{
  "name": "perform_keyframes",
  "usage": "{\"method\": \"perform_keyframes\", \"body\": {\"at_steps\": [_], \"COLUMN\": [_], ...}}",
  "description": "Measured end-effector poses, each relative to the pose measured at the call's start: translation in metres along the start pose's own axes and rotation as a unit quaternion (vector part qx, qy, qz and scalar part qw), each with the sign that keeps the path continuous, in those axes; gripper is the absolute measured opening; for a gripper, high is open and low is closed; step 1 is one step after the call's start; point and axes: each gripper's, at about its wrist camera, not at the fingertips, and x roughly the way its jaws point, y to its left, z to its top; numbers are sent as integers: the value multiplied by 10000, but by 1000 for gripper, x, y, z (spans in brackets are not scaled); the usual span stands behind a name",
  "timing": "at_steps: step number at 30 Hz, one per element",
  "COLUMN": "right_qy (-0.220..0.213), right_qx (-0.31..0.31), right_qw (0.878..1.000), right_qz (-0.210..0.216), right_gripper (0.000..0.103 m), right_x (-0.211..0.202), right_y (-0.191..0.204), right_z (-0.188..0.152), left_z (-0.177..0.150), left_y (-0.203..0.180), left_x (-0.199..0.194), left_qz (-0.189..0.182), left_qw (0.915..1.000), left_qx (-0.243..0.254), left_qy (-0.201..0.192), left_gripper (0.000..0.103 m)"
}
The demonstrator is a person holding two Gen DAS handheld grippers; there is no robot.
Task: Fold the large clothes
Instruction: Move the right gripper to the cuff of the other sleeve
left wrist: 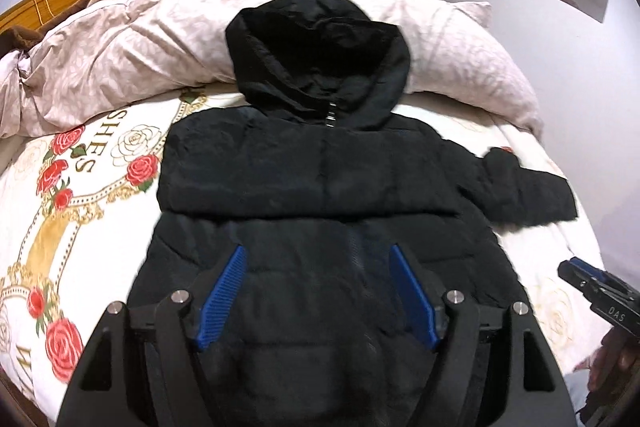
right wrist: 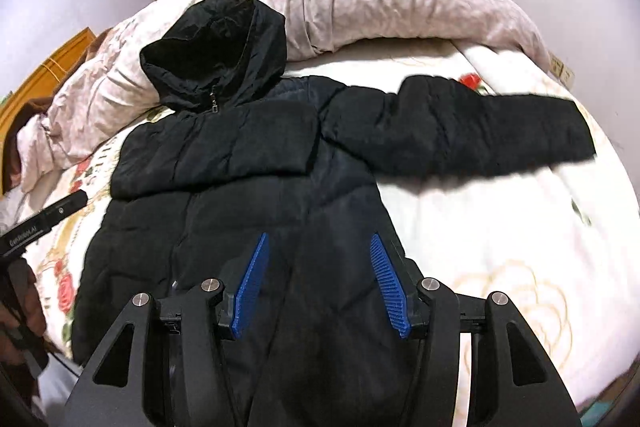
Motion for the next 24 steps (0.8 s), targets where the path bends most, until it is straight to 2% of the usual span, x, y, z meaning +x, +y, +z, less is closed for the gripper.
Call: {"method": "perform_keyframes", "body": {"at_steps": [3,10,15,24], "right_qy": [-25,-68,-148,-144], "right_qx": [88,183,284,405], "right_qw": [10000,9998,9994,9988], "right_qz": [12,-52,-116,-215], "right_gripper": [60,61,61,61], "right_x": [-18,-39,-43,-27], "right_y": [-6,-19,-32,-59], "right_z": [-11,-23,-21,-9], "left_z": [-9,-25,-28,-17], "left_y": [-14,-33,-39,-59], "left_x": [-17,-35,-28,3], "left_qz": [-46,-47,-44,-94], "left_qw": [10000,9998,9997,9991], "left_qx": [77,180,104,288], "left_qy": [-11,86,204,289], "left_gripper": [76,76,76,76]}}
